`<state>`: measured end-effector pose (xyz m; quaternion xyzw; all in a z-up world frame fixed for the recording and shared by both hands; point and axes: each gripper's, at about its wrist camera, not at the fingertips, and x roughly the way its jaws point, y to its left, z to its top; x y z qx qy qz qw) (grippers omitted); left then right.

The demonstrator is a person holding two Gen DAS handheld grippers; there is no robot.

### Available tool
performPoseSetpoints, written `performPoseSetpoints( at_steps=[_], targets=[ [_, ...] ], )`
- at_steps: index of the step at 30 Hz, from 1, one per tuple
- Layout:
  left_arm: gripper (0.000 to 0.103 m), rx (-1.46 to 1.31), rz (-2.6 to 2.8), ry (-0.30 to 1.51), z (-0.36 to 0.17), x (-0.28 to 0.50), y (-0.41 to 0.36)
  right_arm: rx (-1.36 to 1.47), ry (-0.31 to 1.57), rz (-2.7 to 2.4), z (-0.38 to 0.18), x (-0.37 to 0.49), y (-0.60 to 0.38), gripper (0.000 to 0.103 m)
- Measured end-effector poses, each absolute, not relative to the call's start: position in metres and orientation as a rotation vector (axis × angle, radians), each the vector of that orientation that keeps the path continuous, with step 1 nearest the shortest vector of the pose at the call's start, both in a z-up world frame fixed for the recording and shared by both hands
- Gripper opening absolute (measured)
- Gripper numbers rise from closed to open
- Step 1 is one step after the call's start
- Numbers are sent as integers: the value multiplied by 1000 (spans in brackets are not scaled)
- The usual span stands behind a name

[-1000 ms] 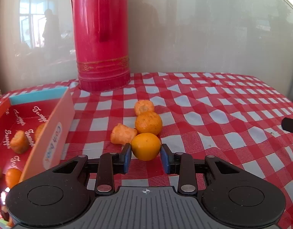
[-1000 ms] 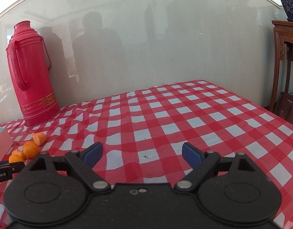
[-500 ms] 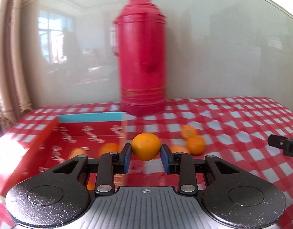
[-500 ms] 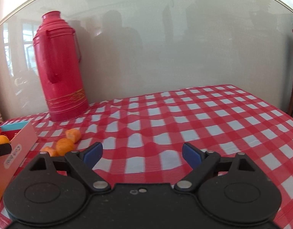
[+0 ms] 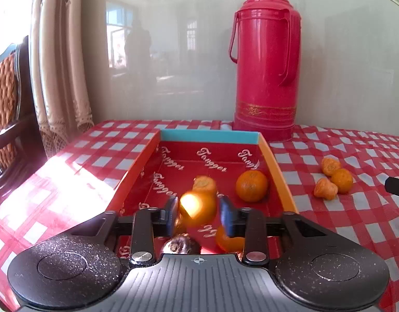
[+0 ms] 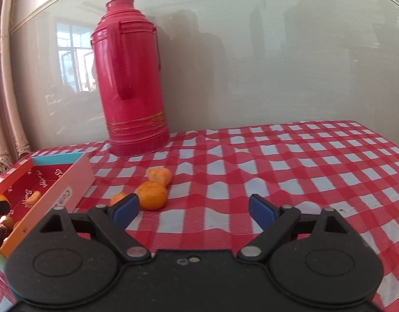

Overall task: Organize fruits
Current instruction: 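Carry the mandarin into the box and open the left gripper, then reach the right gripper to an orange fruit chunk and grasp it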

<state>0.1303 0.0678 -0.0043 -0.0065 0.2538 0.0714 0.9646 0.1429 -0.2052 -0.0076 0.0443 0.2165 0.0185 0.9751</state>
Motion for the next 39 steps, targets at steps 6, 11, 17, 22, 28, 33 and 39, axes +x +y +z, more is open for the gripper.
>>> performPoseSetpoints(
  at_steps=[6,11,17,22,28,33,39],
  targets=[
    [102,-8,181,438,-1,119,73,74,440,58,-8,143,-193,85],
    [102,-6,184,440,-2,119,76,71,447,65,-9,146,-187,85],
    [102,-13,190,417,-1,117,79,86,460,104,-11,150,-175,83],
    [102,-13,190,408,-1,114,82,69,468,125,-13,156,-162,78],
    [102,-35,214,398,-1,113,95,74,490,139,-15,162,-157,75],
    [102,-49,228,392,-1,110,103,71,508,159,-18,166,-146,73],
    [103,-62,264,392,-3,106,119,75,526,171,-20,173,-131,73]
  ],
)
